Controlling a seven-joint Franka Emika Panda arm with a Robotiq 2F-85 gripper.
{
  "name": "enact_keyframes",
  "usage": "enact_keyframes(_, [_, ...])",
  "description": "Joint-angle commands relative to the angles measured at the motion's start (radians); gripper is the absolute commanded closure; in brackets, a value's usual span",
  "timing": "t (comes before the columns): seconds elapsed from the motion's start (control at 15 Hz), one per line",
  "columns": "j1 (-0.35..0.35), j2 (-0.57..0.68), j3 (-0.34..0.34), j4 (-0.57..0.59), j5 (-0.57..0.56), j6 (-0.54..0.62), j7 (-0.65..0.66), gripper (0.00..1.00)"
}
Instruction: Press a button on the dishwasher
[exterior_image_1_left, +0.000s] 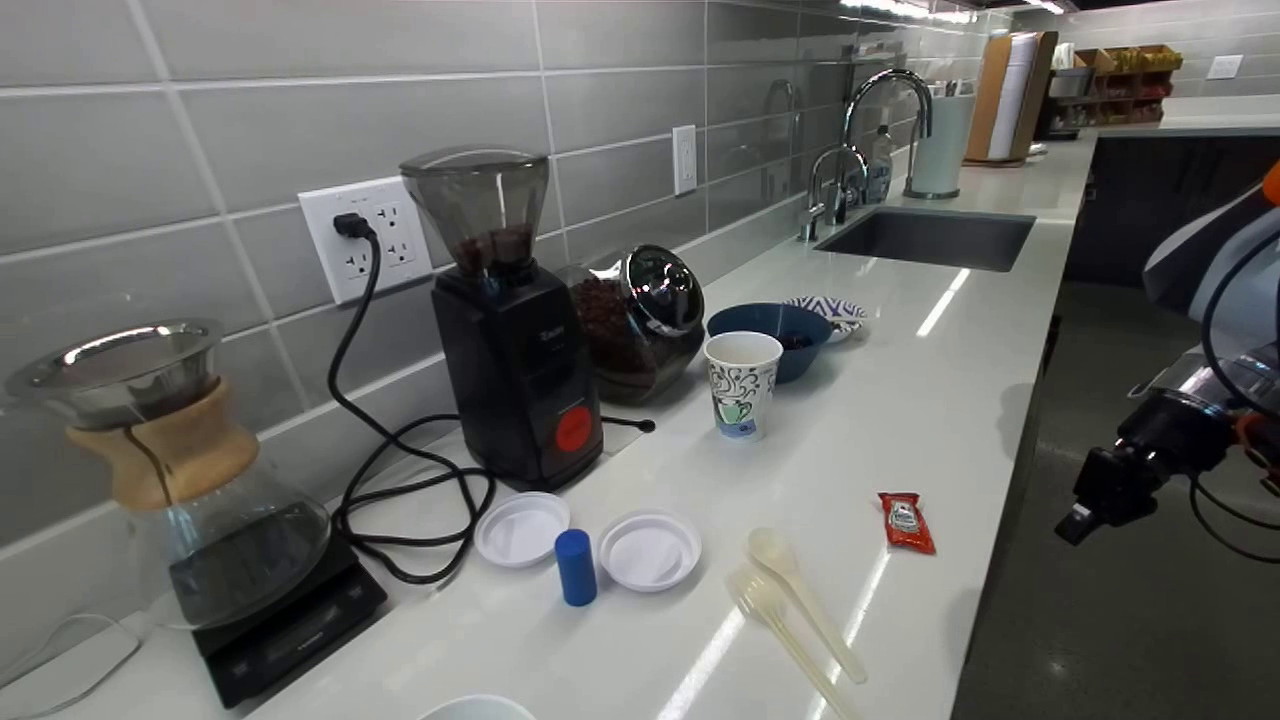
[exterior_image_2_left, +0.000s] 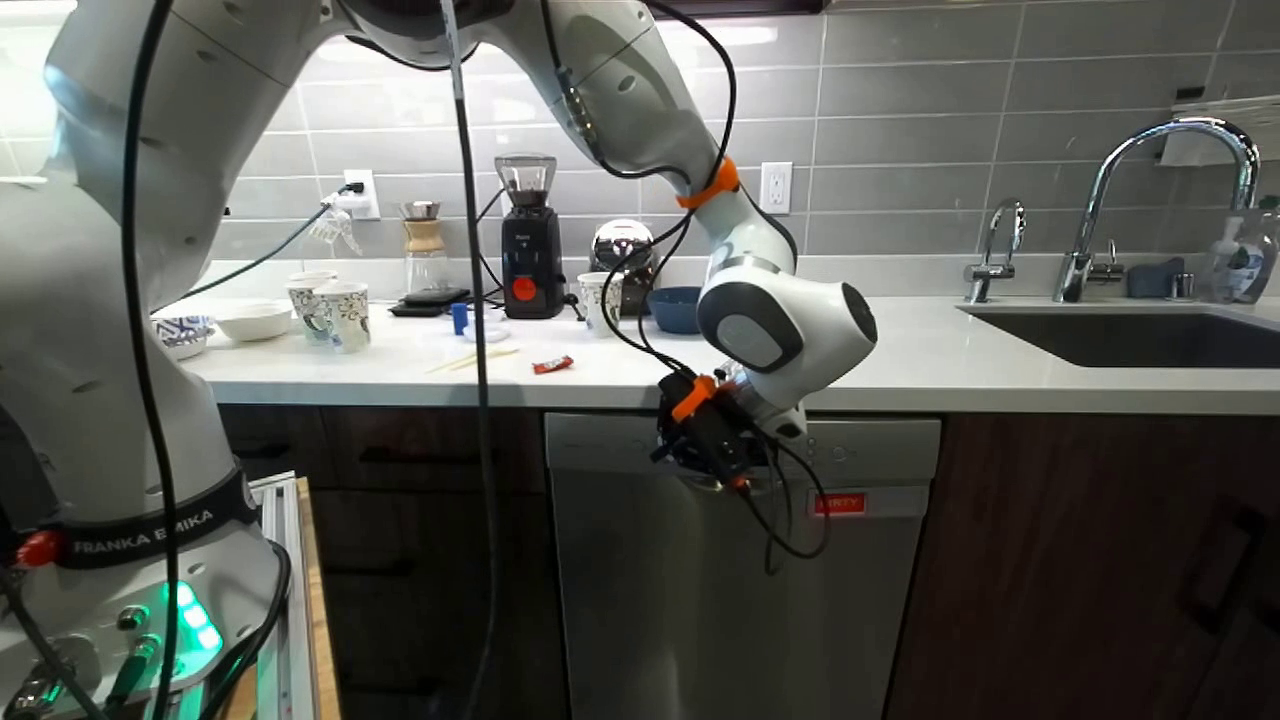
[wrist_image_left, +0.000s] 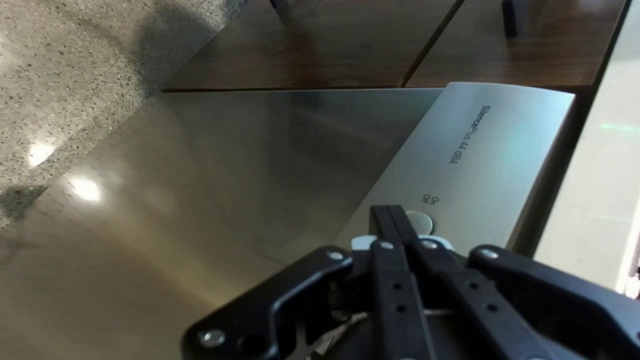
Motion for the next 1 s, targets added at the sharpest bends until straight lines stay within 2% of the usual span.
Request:
enact_keyframes(0.0, [-0.002,0.033,0.019,0.028,0.040,0.031,0.029,1.00])
enact_keyframes(0.93, [0.003,0.064,0.045,0.057,0.068,0.063,0.077,1.00])
